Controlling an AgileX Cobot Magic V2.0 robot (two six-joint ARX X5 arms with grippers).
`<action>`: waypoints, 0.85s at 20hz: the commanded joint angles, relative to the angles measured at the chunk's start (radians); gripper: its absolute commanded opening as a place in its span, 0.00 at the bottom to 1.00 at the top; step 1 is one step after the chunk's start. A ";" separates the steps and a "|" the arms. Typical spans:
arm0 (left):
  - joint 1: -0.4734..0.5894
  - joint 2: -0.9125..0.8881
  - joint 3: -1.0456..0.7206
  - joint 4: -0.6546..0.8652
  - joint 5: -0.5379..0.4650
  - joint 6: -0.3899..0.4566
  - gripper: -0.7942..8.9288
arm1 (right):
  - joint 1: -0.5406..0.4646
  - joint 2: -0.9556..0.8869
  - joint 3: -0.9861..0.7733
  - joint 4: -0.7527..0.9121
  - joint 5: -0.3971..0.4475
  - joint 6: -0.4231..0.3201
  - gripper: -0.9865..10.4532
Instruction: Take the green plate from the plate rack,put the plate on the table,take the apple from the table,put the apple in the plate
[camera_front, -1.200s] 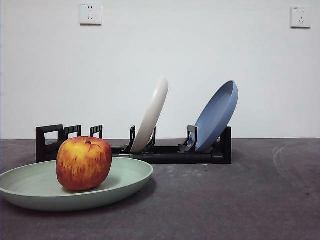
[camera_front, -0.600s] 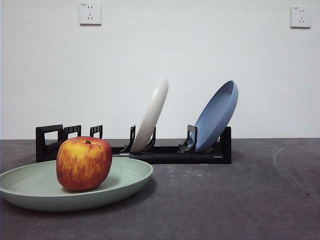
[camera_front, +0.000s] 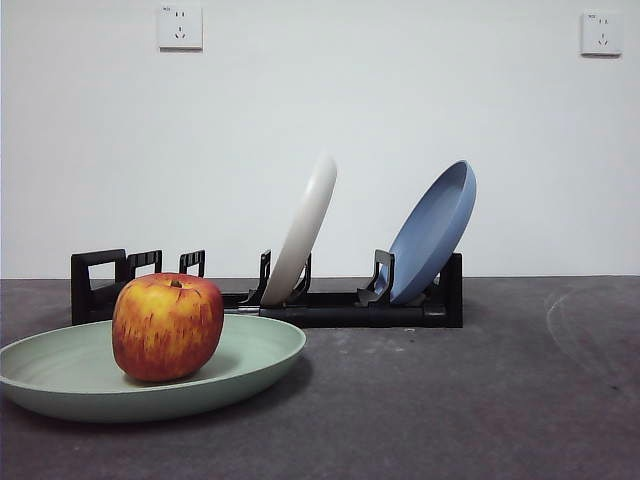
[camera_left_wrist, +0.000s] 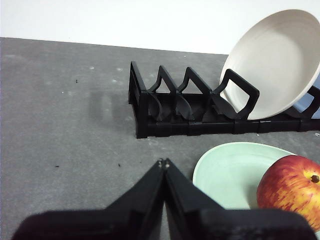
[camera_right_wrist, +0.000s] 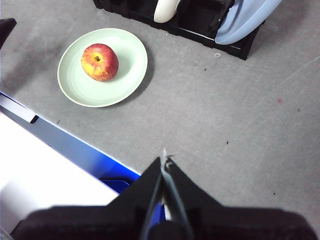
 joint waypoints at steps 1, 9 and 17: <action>0.003 0.000 -0.008 0.008 -0.003 0.005 0.08 | 0.001 0.000 -0.008 -0.022 0.005 0.010 0.09; 0.003 0.000 -0.008 0.007 -0.003 0.005 0.08 | 0.000 0.000 -0.016 0.134 0.299 -0.079 0.09; 0.003 0.000 -0.008 0.008 -0.003 0.005 0.08 | -0.332 -0.088 -0.483 0.783 0.142 -0.409 0.09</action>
